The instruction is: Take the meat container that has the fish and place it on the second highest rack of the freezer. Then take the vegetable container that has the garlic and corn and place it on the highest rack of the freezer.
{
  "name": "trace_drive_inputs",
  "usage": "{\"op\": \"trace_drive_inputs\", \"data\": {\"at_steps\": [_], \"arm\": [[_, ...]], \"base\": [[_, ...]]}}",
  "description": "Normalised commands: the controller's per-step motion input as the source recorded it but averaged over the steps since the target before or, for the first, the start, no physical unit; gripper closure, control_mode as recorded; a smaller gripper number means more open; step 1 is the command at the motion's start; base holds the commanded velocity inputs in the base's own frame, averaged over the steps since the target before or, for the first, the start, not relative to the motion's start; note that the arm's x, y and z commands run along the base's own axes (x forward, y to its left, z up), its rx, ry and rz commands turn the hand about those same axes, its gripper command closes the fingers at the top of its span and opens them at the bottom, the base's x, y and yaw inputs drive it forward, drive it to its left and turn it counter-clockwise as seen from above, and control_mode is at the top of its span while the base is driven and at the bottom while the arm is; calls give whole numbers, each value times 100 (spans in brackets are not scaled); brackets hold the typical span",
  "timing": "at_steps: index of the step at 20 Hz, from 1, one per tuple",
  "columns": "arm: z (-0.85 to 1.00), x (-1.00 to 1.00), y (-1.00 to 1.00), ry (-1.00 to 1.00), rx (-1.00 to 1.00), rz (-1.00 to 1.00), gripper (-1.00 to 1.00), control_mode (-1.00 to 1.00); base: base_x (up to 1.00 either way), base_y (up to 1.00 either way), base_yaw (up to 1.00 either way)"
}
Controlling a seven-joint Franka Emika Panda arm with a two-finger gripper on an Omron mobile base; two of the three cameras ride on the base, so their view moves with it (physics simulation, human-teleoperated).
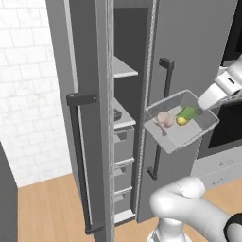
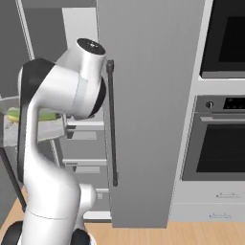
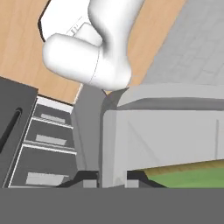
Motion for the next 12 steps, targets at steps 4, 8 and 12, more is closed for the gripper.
{"op": "trace_drive_inputs", "data": {"at_steps": [4, 8, 12], "arm": [[35, 13, 1, 2, 22, -24, 100, -100], [10, 22, 19, 5, 25, -49, 100, -100], [-1, 46, 36, 0, 15, -66, 100, -100]], "base": [[0, 0, 0], [0, 0, 0], [0, 0, 0]]}}
